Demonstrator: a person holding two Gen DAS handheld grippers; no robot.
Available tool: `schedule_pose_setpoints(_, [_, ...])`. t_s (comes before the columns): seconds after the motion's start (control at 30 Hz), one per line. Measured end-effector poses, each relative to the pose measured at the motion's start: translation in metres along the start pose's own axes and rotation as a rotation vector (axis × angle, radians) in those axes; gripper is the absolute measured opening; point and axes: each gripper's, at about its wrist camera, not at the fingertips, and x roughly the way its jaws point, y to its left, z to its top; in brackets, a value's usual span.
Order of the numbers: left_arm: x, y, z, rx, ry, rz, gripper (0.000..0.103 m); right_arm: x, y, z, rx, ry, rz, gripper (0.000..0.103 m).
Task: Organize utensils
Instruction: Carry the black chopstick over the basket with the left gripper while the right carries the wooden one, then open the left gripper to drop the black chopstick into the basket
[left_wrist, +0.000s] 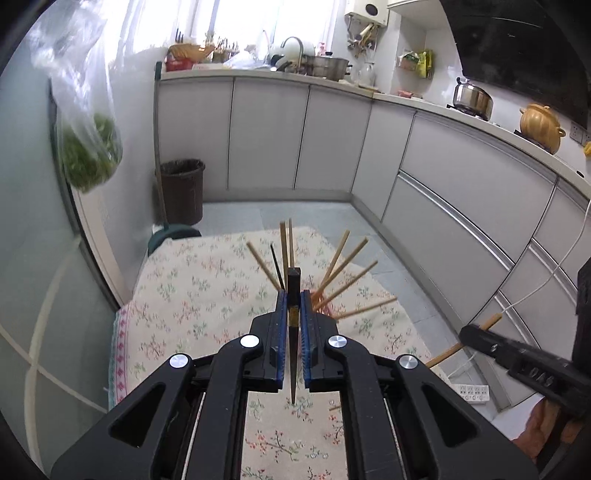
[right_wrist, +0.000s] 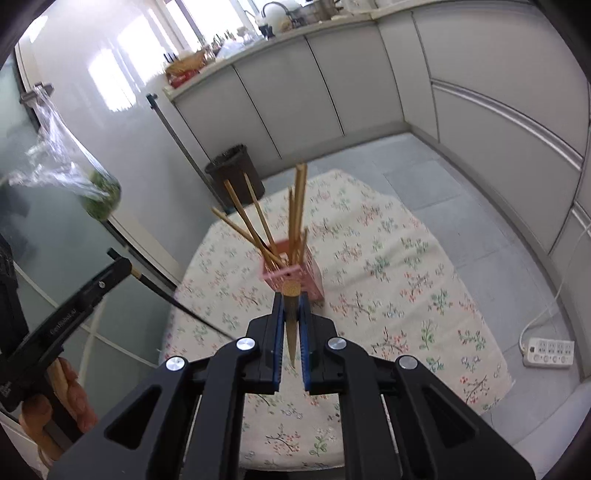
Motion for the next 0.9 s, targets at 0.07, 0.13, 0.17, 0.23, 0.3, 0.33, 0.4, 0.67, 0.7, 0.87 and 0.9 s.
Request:
schedule_pose_setpoints(0.07, [-0.001, -0.002, 0.012, 0.006, -0.014, -0.010, 0.006, -0.012, 0.005, 0.013, 0.006, -0.021, 0.028, 0.008])
schedule_pose_setpoints(0.13, [-0.004, -0.005, 0.021, 0.008, -0.031, -0.017, 0.006, -0.021, 0.008, 0.026, 0.012, -0.051, 0.049, 0.008])
schedule_pose_setpoints(0.17, [-0.004, -0.007, 0.028, 0.010, -0.044, -0.017, 0.006, -0.028, 0.011, 0.033, 0.008, -0.075, 0.053, 0.008])
schedule_pose_setpoints(0.23, [-0.002, -0.009, 0.037, 0.012, -0.057, -0.021, 0.006, -0.037, 0.015, 0.045, -0.002, -0.115, 0.054, 0.008])
schedule_pose_setpoints(0.3, [0.004, -0.012, 0.047, 0.008, -0.068, -0.022, 0.006, -0.044, 0.017, 0.055, -0.009, -0.150, 0.055, 0.008])
schedule_pose_setpoints(0.33, [0.008, -0.013, 0.051, 0.006, -0.071, -0.021, 0.006, -0.047, 0.017, 0.060, -0.010, -0.161, 0.055, 0.008])
schedule_pose_setpoints(0.4, [0.016, -0.015, 0.056, 0.001, -0.074, -0.022, 0.006, -0.048, 0.017, 0.067, -0.007, -0.175, 0.060, 0.008])
schedule_pose_setpoints(0.67, [0.049, -0.016, 0.066, -0.029, -0.068, -0.015, 0.006, -0.038, 0.004, 0.081, 0.010, -0.186, 0.061, 0.008])
schedule_pose_setpoints(0.7, [0.055, -0.015, 0.066, -0.035, -0.063, -0.011, 0.006, -0.036, 0.001, 0.081, 0.015, -0.183, 0.063, 0.008])
schedule_pose_setpoints(0.87, [0.095, -0.016, 0.056, -0.033, -0.013, 0.020, 0.007, -0.026, -0.005, 0.079, 0.024, -0.172, 0.062, 0.008])
schedule_pose_setpoints(0.9, [0.102, -0.016, 0.053, -0.031, 0.005, 0.017, 0.007, -0.025, -0.006, 0.079, 0.025, -0.172, 0.065, 0.008])
